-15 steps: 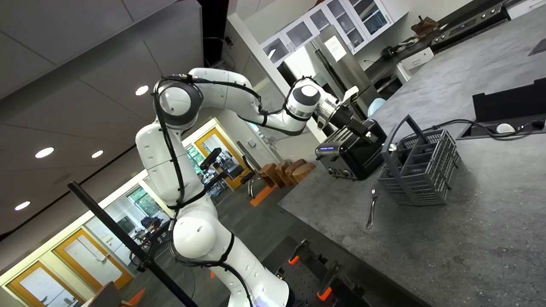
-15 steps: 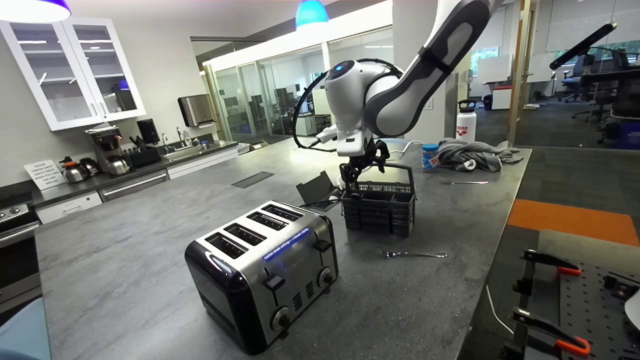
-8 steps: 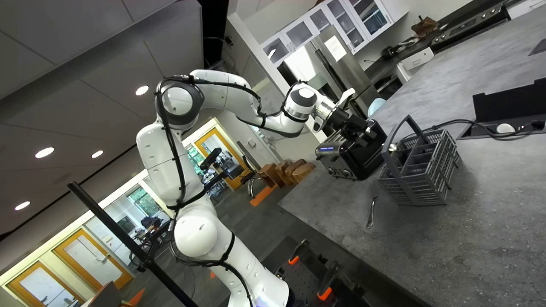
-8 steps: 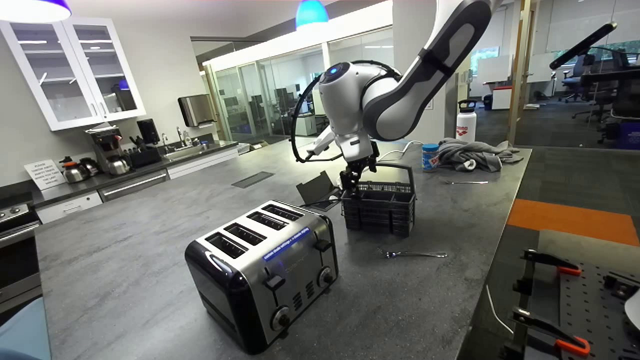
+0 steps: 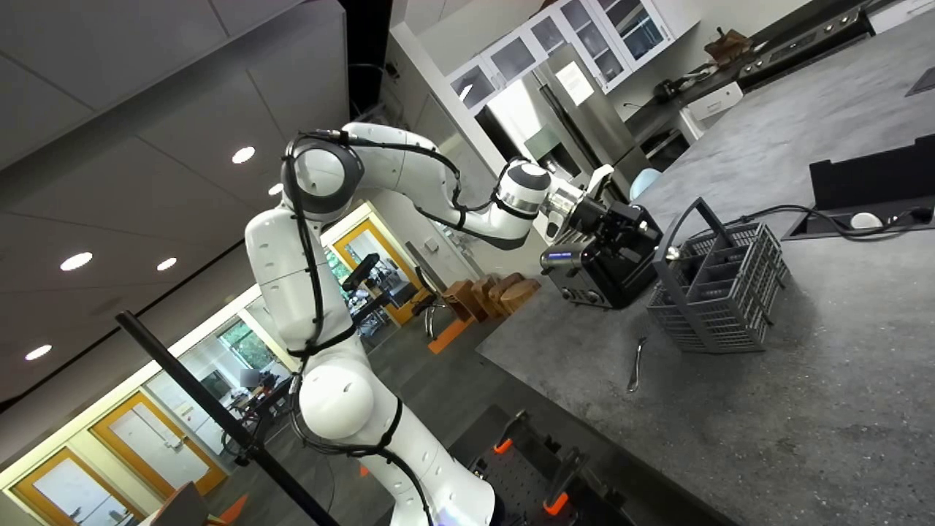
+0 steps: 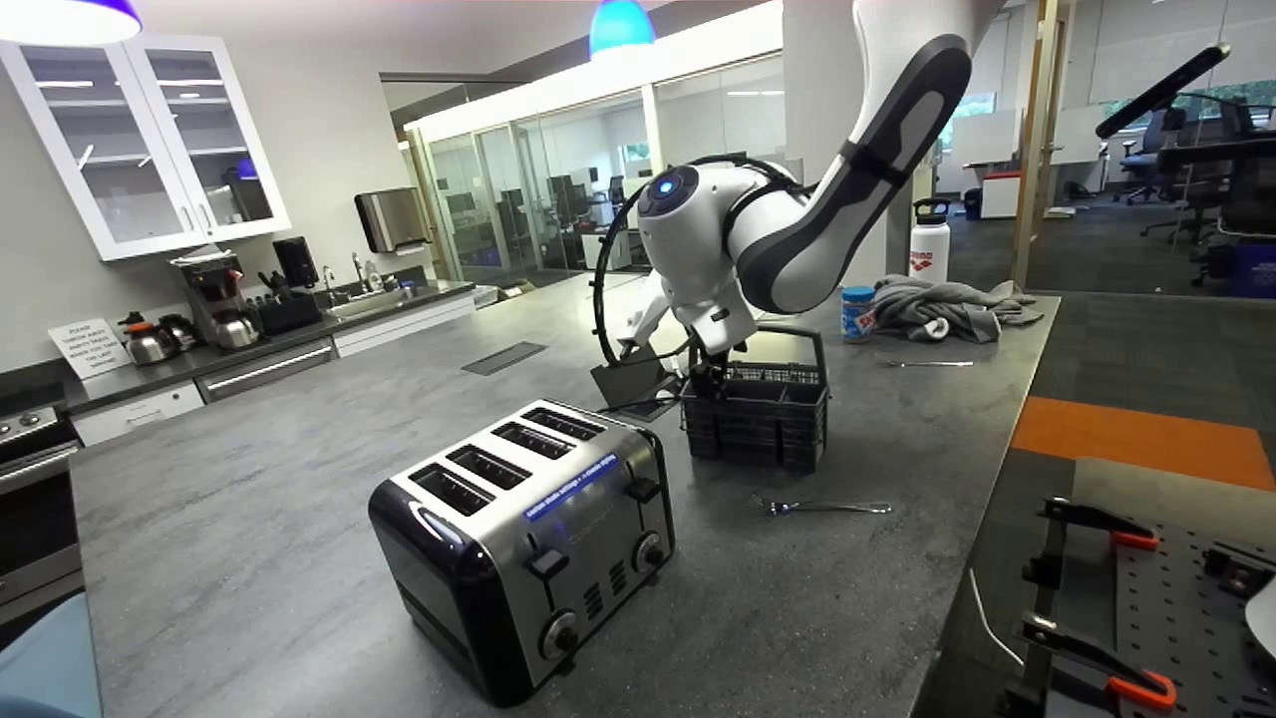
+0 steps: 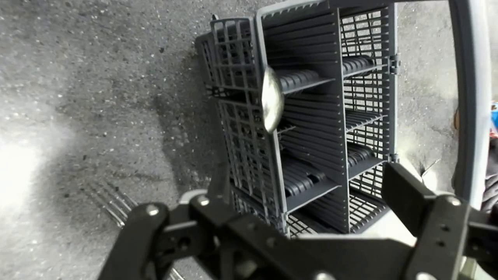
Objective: Take out one fork from the cutlery box and put it on the right side of the counter, take out another fork from the box and place it on the left side of the counter then take out a spoon from the box and place it in between the two forks
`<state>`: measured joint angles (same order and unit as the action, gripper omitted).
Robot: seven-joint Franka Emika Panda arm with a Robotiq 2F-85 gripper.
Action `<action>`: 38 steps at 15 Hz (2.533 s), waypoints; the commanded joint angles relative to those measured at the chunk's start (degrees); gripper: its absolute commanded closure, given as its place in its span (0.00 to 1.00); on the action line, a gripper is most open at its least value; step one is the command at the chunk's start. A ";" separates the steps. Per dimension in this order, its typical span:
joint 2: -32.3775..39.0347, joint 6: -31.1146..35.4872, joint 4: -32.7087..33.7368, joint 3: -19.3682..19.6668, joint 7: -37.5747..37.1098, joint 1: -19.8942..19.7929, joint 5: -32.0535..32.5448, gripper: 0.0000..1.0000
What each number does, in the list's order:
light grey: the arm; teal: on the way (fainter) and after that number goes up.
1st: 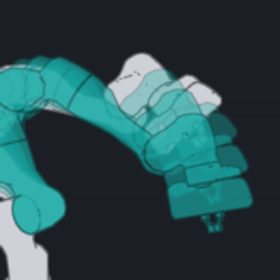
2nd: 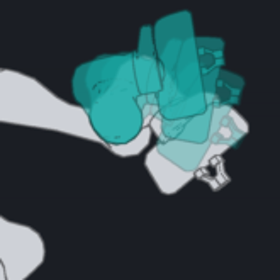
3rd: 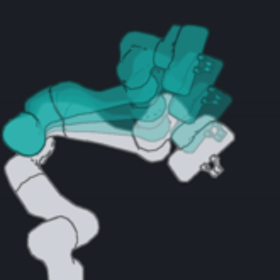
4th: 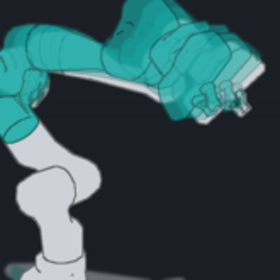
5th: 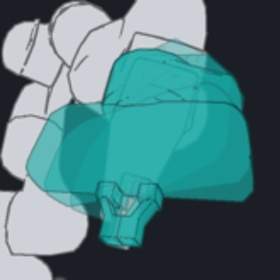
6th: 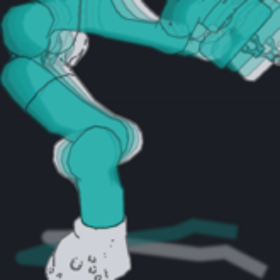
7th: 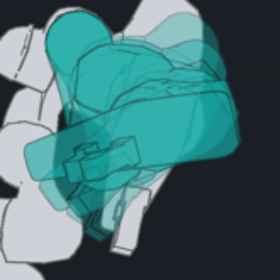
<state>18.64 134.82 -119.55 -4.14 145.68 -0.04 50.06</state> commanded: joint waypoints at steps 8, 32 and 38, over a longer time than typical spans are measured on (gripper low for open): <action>4.36 3.72 2.84 1.74 -1.97 0.17 6.23 0.00; 5.44 1.15 7.59 0.46 -1.45 1.20 4.41 0.98; 1.33 -0.07 7.68 0.25 -1.29 1.67 2.95 0.98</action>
<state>23.32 136.69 -111.58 -3.63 144.60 1.03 54.02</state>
